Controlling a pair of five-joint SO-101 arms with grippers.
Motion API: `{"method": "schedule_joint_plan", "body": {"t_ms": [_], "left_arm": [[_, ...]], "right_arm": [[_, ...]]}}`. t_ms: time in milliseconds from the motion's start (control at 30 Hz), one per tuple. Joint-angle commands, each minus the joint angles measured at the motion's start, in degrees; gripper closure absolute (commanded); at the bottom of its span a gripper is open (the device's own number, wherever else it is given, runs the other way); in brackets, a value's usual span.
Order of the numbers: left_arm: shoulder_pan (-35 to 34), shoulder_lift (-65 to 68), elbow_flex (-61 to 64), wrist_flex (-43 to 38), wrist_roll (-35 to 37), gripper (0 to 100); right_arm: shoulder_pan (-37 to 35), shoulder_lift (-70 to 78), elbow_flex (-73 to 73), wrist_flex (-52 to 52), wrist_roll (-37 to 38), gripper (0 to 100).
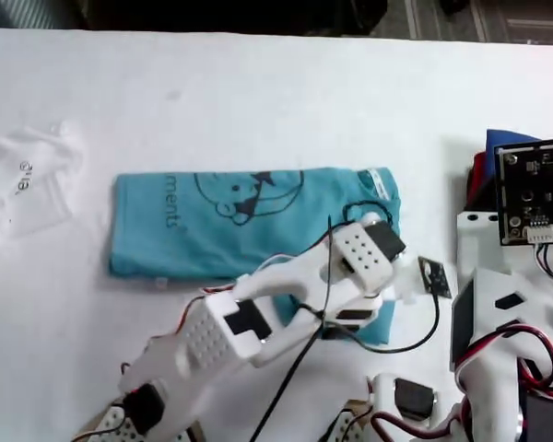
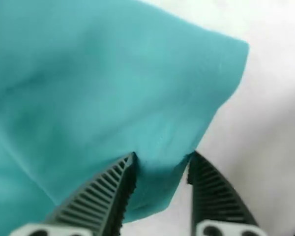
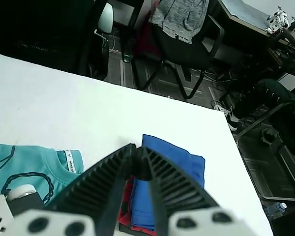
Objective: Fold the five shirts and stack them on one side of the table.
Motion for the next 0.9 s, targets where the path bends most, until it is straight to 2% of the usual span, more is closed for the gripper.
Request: {"method": "schedule_joint_plan", "body": {"t_ms": [0, 133, 300, 600, 867], "left_arm": [[0.0, 1.7, -4.7, 0.8, 0.1, 90], [0.3, 5.0, -10.0, 3.8, 0.1, 98], [0.2, 4.2, -17.8, 7.3, 0.3, 98], [-8.5, 0.6, -23.0, 6.8, 0.2, 98], [-16.3, 0.6, -22.9, 0.7, 0.5, 98]], "right_arm": [[0.3, 0.0, -0.4, 0.2, 0.4, 98.1], [0.3, 0.0, -0.4, -0.7, 0.4, 98.1], [0.3, 0.0, -0.5, -1.0, 0.4, 98.1], [0.3, -0.1, -0.5, -1.0, 0.4, 98.1], [0.3, 0.0, -0.5, -0.9, 0.4, 98.1]]}}
